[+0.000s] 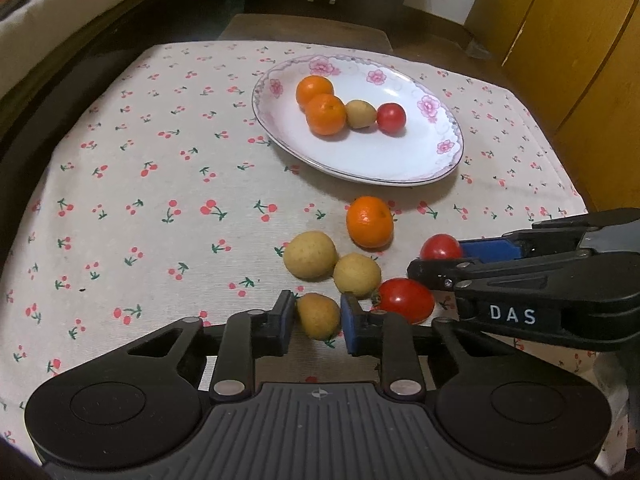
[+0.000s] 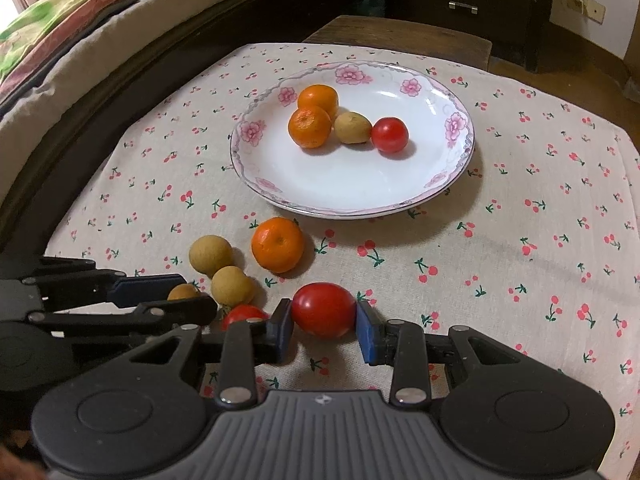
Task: Organize fruits
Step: 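Grasp a small brown potato with the left tool while the right tool holds the tomato, then hold the potato in the left tool and tomato in the right tool above the table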
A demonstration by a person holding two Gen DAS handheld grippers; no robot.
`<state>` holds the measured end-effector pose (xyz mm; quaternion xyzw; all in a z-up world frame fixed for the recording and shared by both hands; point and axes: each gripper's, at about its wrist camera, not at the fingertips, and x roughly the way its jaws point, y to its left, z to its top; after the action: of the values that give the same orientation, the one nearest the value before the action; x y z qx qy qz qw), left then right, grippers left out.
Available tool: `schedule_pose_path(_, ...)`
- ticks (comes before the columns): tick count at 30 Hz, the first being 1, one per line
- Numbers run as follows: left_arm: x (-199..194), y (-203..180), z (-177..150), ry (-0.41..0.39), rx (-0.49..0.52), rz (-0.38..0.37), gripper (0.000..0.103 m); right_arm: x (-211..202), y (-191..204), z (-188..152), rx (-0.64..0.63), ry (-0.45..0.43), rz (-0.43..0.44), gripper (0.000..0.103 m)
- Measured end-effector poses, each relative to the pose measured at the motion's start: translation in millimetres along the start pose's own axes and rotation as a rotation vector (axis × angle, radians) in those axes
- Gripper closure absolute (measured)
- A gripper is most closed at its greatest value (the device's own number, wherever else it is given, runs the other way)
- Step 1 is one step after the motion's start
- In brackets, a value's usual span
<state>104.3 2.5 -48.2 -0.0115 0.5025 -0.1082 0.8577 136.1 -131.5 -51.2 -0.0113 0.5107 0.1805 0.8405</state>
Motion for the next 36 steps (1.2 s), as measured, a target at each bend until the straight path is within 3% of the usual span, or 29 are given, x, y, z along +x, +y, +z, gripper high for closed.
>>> schedule_pose_path(12,-4.3,-0.4,-2.3,-0.004,-0.006,0.006,0.071,-7.9,-0.3,-3.7,-0.002,0.001,-0.019,0.070)
schedule_pose_path(23,-11.2,-3.5,-7.9,-0.006,-0.017,-0.012,0.071,-26.4,-12.5,-13.0,0.070,-0.018,0.001,0.073)
schedule_pose_path(36,-7.7,-1.7,-7.9,0.010,-0.029,-0.013,0.070,-19.8,-14.1,-13.1,0.095,0.017,0.025,0.073)
